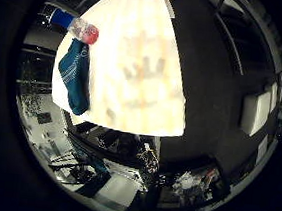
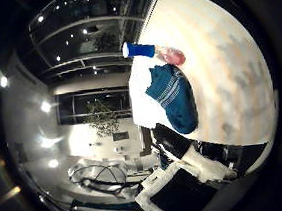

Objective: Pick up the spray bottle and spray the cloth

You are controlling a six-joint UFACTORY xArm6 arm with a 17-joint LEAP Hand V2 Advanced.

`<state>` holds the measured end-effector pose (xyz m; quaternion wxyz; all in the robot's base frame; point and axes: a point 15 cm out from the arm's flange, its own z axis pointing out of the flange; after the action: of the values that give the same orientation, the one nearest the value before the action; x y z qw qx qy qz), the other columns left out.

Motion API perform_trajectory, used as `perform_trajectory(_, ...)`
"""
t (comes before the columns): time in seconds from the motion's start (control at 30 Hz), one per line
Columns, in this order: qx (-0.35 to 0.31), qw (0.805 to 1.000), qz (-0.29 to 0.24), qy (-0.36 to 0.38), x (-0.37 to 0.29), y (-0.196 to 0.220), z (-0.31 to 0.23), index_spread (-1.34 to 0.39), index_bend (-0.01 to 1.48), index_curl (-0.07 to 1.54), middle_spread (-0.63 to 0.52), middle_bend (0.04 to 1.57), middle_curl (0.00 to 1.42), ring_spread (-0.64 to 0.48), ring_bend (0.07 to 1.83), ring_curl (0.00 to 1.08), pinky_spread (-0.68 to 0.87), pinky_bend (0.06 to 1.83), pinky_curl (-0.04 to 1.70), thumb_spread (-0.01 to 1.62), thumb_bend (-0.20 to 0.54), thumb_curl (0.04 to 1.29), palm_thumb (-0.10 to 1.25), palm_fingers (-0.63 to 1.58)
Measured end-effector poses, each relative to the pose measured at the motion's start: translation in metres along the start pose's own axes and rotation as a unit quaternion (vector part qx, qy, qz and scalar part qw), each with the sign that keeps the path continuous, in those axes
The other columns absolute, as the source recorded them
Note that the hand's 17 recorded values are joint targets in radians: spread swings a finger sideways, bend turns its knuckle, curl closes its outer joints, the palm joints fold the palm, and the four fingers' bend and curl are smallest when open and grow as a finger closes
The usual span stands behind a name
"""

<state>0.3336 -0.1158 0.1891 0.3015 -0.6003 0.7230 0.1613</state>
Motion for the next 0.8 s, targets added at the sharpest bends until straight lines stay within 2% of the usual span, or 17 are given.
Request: perform_trajectory(0.8,-0.001,1.000,0.005,0.006,0.0067,0.0003,0.0024,-0.27,0.16,0.27,0.13,0.25,0.34,0.21,0.30,0.27,0.39,0.34,0.31,1.07,-0.023,0.36,0.62,0.12)
